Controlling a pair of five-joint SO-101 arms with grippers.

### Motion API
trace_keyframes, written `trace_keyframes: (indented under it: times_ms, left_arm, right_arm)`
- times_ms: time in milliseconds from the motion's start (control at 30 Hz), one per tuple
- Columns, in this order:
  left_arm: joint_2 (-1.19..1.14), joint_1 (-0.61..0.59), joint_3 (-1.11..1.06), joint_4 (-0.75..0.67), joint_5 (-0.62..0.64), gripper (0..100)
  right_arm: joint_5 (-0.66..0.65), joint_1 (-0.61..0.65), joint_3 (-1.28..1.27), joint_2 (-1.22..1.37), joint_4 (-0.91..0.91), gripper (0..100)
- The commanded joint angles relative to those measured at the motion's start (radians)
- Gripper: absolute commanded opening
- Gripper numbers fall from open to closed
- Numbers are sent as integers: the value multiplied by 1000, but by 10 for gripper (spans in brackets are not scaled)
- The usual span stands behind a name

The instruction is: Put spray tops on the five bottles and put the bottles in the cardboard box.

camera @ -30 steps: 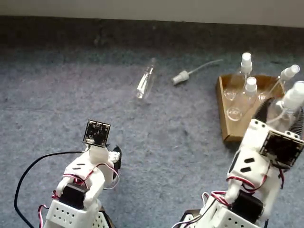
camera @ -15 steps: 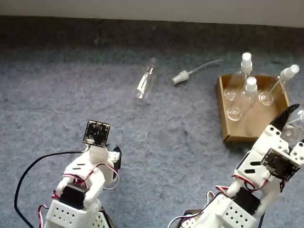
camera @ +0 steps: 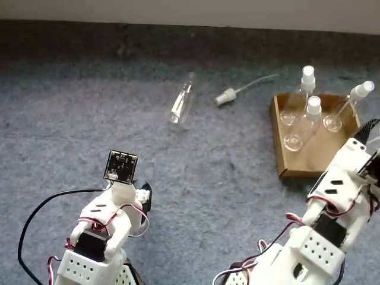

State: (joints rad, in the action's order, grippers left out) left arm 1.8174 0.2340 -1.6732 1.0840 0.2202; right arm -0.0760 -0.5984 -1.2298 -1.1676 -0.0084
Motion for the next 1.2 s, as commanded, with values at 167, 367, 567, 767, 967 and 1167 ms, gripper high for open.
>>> trace_keyframes:
  times_ms: [167, 367, 567, 767, 967, 1167]
  left_arm:
    - [-4, -12, -22, -21, -14, 5]
    - [-4, -12, -22, -21, -14, 5]
    - [-4, -12, -22, -21, -14, 5]
    - [-4, -12, -22, -21, -14, 5]
    - [-4, -12, -22, -21, -14, 5]
    - [-4, -12, -22, -21, -14, 5]
  right_arm:
    - [112, 10, 219, 367, -1, 112]
    - [132, 13, 223, 498, -145, 112]
    - [124, 13, 220, 581, -338, 111]
    - [124, 42, 225, 648, -348, 111]
    - [78, 82, 225, 731, -456, 111]
    - [-35, 104, 222, 846, -631, 111]
